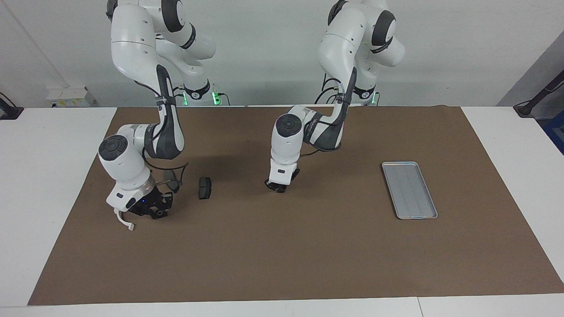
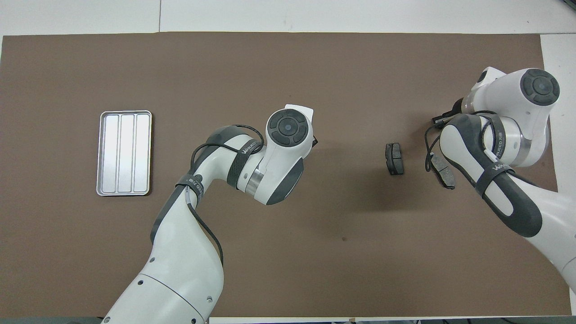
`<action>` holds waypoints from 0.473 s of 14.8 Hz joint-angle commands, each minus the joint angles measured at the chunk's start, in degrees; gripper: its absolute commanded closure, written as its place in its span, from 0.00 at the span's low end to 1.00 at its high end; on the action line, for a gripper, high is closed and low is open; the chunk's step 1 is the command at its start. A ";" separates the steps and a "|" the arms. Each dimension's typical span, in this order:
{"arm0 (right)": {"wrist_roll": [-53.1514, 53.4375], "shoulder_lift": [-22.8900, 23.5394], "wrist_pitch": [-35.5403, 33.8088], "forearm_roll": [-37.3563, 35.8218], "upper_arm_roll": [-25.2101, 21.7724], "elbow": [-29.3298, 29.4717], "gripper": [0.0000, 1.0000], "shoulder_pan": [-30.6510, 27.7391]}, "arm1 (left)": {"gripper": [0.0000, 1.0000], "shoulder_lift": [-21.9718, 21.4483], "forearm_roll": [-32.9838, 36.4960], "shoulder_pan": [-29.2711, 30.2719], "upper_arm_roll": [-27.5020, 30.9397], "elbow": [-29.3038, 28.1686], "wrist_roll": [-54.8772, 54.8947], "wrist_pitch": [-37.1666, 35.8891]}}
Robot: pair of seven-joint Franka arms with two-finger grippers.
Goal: Place bearing gear from tray to pile
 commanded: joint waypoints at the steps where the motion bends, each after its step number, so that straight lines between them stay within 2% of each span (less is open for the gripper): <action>1: 1.70 -1.99 -0.53 0.82 0.42 -0.33 0.22 0.35 | 0.28 -0.25 -0.65 -1.46 1.14 -0.96 -0.85 0.47; 2: 2.67 -2.70 -1.84 0.82 0.59 0.19 0.22 0.52 | 0.00 -0.34 -0.65 -1.55 1.23 -0.87 -0.85 0.21; 6: 7.15 -3.76 -7.91 0.74 0.77 5.72 0.22 2.90 | 0.00 -0.86 -0.65 -0.68 1.67 0.10 -0.76 -3.57; 7: 8.03 -3.76 -8.96 0.74 0.77 6.78 0.22 3.85 | 0.00 -2.26 -0.65 -0.50 2.37 0.01 -0.67 -4.18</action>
